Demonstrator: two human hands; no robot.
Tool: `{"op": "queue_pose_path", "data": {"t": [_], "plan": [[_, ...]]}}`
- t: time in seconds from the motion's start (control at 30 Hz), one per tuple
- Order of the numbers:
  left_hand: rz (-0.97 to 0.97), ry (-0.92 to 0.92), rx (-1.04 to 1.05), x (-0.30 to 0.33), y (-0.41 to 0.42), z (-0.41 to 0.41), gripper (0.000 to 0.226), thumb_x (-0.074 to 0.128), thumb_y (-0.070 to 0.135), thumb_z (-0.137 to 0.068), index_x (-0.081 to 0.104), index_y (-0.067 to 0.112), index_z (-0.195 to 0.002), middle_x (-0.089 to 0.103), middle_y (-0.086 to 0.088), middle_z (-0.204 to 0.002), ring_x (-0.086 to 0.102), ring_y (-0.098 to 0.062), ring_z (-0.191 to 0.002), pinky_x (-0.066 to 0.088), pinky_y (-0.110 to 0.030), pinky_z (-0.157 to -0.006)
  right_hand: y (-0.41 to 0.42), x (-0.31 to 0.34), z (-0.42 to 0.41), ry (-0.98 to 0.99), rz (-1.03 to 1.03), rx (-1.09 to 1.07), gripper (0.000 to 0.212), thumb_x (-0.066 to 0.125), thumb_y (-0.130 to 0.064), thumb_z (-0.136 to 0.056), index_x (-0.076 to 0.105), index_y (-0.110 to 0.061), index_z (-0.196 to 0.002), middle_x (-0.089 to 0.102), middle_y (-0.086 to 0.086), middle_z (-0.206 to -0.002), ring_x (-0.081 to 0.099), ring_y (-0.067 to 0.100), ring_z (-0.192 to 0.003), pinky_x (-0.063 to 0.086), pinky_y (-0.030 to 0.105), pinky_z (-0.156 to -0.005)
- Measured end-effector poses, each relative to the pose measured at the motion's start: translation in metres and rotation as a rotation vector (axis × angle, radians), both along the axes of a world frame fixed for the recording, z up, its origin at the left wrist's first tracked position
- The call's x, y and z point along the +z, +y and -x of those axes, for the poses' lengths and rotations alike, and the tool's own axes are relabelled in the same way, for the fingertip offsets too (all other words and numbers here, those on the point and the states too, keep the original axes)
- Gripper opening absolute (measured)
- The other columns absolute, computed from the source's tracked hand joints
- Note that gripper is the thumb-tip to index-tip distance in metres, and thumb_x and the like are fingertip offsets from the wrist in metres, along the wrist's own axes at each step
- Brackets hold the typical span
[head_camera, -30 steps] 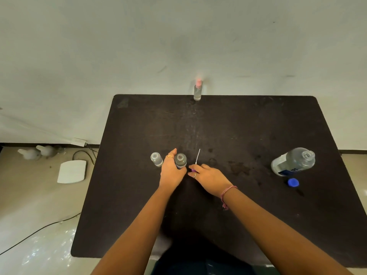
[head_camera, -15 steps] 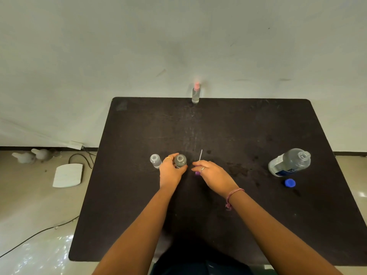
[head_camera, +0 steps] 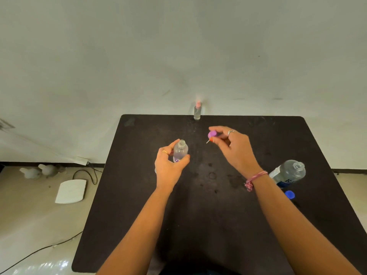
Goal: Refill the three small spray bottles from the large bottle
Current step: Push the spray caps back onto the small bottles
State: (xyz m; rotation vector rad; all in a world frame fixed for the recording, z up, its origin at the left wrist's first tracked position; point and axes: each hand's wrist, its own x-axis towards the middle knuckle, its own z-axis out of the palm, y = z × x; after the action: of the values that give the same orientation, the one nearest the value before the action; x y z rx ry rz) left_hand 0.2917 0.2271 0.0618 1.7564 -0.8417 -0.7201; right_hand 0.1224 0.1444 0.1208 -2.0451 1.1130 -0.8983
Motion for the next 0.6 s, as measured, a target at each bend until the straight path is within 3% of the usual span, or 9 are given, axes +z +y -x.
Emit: {"op": "queue_pose_path", "data": {"t": [0.13, 0.3, 0.43, 0.6], "plan": [[0.103, 0.050, 0.022, 0.033, -0.002, 0.000, 0.047, 0.078, 0.022, -0.075, 0.057, 0.043, -0.111, 0.056, 0.017, -0.108, 0.059, 0.004, -0.096, 0.045, -0.003, -0.070, -0.005, 0.051, -0.006, -0.101, 0.004, 0.003, 0.019, 0.066, -0.014, -0.087, 0.067, -0.015, -0.106, 0.071, -0.004, -0.096, 0.066, 0.003, -0.086, 0.049, 0.012, -0.082], [0.182, 0.050, 0.038, 0.066, -0.008, -0.003, 0.050, 0.078, 0.025, -0.075, 0.059, 0.027, -0.121, 0.061, 0.009, -0.113, 0.062, -0.006, -0.098, 0.047, -0.010, -0.077, -0.007, 0.110, -0.016, -0.217, 0.035, -0.005, 0.020, 0.069, -0.017, -0.085, 0.067, -0.019, -0.105, 0.071, -0.004, -0.097, 0.066, 0.011, -0.089, 0.052, 0.021, -0.084], [0.239, 0.055, 0.041, 0.091, -0.011, -0.007, 0.050, 0.079, 0.030, -0.074, 0.061, 0.023, -0.119, 0.064, 0.008, -0.110, 0.063, -0.007, -0.097, 0.047, -0.010, -0.073, -0.002, 0.153, -0.024, -0.287, 0.100, 0.036, 0.023, 0.069, -0.017, -0.085, 0.066, -0.016, -0.108, 0.071, -0.004, -0.097, 0.067, 0.007, -0.090, 0.051, 0.020, -0.087], [0.305, 0.043, 0.040, 0.128, -0.014, -0.008, 0.051, 0.079, 0.026, -0.075, 0.059, 0.022, -0.122, 0.063, 0.009, -0.110, 0.062, -0.007, -0.095, 0.045, -0.003, -0.065, 0.006, 0.193, -0.034, -0.294, 0.232, 0.120, 0.026, 0.067, -0.018, -0.087, 0.065, -0.014, -0.112, 0.071, 0.000, -0.100, 0.067, 0.010, -0.095, 0.052, 0.028, -0.090]]}}
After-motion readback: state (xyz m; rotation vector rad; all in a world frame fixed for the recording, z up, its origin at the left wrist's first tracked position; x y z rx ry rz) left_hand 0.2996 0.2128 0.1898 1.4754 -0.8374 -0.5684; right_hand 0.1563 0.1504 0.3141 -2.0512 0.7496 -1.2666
